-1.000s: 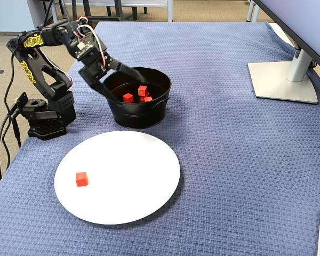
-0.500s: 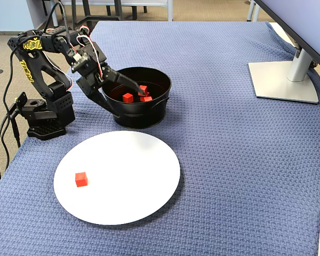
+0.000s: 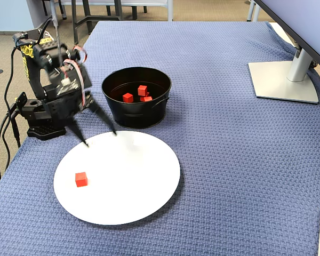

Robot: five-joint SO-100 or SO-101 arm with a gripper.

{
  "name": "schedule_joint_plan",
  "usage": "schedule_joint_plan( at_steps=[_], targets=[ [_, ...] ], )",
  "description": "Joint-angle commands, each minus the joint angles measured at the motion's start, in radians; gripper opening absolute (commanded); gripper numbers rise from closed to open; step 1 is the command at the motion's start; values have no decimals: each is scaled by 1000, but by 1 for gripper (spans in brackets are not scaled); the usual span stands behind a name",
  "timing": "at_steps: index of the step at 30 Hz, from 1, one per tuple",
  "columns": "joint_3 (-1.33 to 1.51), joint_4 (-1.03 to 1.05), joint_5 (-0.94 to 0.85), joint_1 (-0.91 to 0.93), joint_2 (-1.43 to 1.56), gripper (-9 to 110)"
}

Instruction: Pick up the red cubes from the white plate and place them in the black recipient

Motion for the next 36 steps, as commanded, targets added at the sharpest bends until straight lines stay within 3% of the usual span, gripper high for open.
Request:
schedule_joint_plan(
  at_steps=[1,10,17,36],
  targets=[
    [17,-120,-135,107,-58,25],
    [78,-276,-252,249,-175,25],
    [97,-318,-206,285,-244,24],
    [298,-383,-44,120,-201,23]
  ],
)
